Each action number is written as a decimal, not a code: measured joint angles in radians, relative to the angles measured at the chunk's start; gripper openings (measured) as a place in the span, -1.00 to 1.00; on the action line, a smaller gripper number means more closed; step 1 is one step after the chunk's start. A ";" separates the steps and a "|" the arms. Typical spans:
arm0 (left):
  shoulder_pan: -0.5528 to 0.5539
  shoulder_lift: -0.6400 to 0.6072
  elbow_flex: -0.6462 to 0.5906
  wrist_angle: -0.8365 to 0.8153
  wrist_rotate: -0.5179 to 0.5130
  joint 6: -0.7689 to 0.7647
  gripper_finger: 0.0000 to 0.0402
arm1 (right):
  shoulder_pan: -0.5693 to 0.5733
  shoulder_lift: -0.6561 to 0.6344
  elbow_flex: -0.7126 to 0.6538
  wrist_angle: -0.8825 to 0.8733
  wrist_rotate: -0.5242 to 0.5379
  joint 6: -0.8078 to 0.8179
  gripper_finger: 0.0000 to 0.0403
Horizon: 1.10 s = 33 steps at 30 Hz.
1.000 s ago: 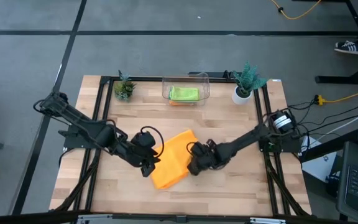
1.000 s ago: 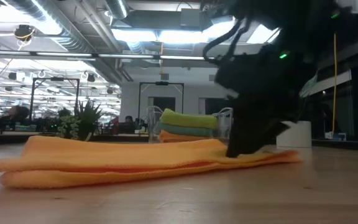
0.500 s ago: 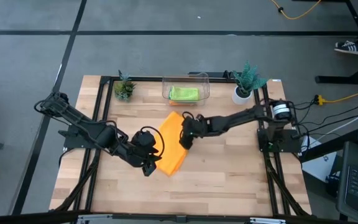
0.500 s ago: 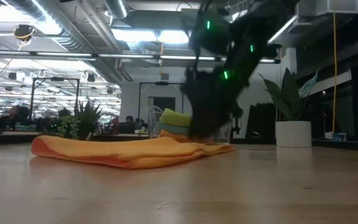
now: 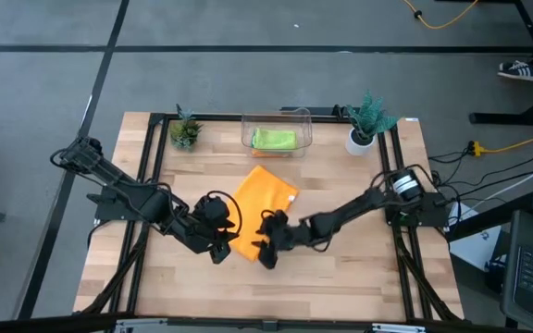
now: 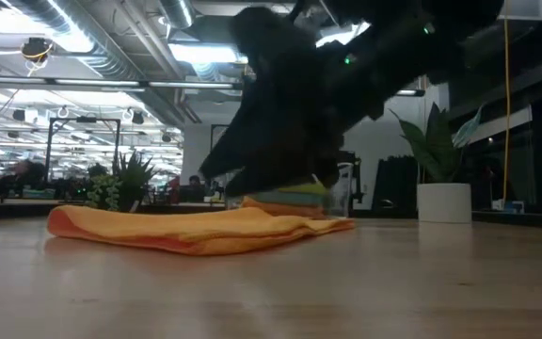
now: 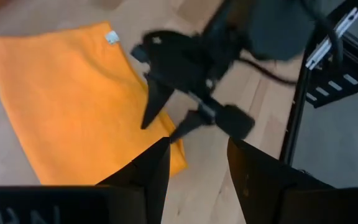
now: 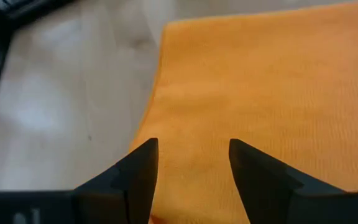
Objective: Fold microfiber towels
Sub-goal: Fold the orange towel
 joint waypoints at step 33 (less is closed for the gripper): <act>-0.009 0.017 0.001 0.008 0.156 0.057 -0.24 | 0.064 -0.195 0.073 -0.656 -0.303 -0.210 -0.01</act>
